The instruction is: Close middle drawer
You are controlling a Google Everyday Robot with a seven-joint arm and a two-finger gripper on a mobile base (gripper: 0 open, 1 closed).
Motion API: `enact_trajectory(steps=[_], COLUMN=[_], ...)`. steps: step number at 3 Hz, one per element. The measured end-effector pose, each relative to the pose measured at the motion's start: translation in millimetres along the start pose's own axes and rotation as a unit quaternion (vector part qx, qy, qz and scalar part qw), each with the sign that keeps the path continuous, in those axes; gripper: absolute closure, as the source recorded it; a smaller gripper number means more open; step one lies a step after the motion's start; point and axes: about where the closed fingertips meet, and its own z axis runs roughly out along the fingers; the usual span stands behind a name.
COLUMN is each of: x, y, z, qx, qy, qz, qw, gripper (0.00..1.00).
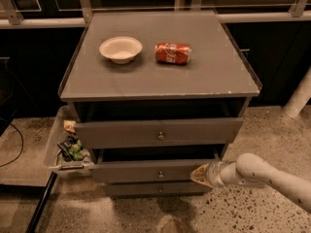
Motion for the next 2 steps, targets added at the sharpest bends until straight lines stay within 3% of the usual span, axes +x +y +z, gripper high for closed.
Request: enact_trajectory(steps=[1,2], x=[1.7,1.7], y=[-19.6,-19.6], z=[-6.0,-6.0], qx=[0.016,0.016], qy=[0.002,0.002], qz=[-0.003,-0.003], qw=[0.9999,0.9999], gripper=[0.77,0.55])
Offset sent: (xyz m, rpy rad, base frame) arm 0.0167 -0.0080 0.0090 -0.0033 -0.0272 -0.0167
